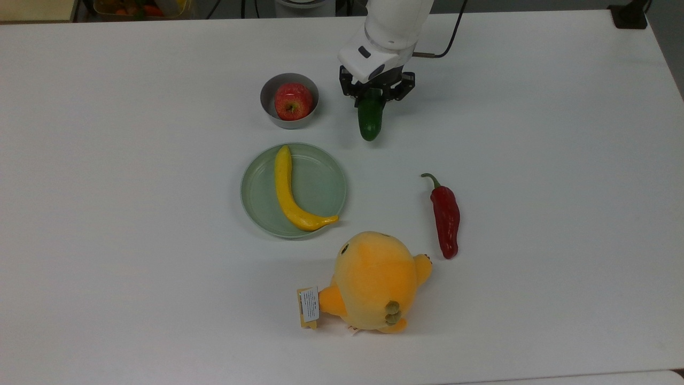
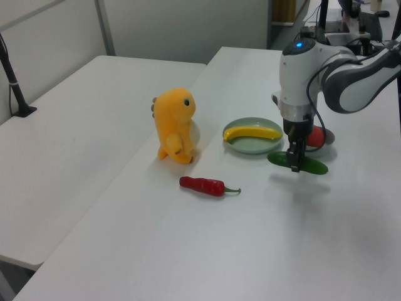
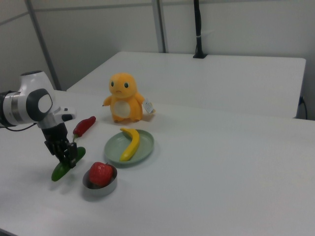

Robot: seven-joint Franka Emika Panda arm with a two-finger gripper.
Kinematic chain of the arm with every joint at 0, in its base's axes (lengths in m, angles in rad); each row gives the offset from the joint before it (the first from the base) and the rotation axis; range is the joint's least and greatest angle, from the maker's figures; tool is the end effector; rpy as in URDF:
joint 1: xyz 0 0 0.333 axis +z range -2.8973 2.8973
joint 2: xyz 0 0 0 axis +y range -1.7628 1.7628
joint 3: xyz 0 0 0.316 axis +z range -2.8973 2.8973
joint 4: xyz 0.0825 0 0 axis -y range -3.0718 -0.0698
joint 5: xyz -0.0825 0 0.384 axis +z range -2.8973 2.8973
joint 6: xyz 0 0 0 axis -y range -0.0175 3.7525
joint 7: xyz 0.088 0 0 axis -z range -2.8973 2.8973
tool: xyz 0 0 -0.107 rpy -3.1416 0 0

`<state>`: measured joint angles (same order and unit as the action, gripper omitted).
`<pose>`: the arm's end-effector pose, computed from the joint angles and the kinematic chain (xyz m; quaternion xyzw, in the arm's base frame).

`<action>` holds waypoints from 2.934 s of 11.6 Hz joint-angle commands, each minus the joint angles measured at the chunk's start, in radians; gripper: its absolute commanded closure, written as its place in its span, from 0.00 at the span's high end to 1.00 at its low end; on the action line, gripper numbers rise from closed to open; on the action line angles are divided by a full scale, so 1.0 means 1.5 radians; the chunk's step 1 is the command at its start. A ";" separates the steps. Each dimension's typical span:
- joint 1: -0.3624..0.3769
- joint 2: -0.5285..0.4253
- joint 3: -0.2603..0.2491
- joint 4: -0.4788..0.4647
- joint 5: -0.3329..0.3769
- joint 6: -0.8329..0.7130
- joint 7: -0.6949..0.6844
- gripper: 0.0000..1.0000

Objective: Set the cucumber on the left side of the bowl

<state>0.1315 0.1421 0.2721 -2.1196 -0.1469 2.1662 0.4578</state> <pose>0.5111 0.2101 0.3411 0.9981 0.0164 -0.0236 0.0546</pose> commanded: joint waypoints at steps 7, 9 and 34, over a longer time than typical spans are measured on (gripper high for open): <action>-0.012 -0.009 -0.020 -0.029 -0.008 -0.009 -0.019 1.00; -0.012 -0.010 -0.020 -0.024 -0.008 -0.008 -0.019 1.00; -0.065 -0.085 -0.116 0.166 0.131 -0.162 -0.118 1.00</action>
<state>0.0197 0.0229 0.1033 -1.8624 0.0408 1.9358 0.3149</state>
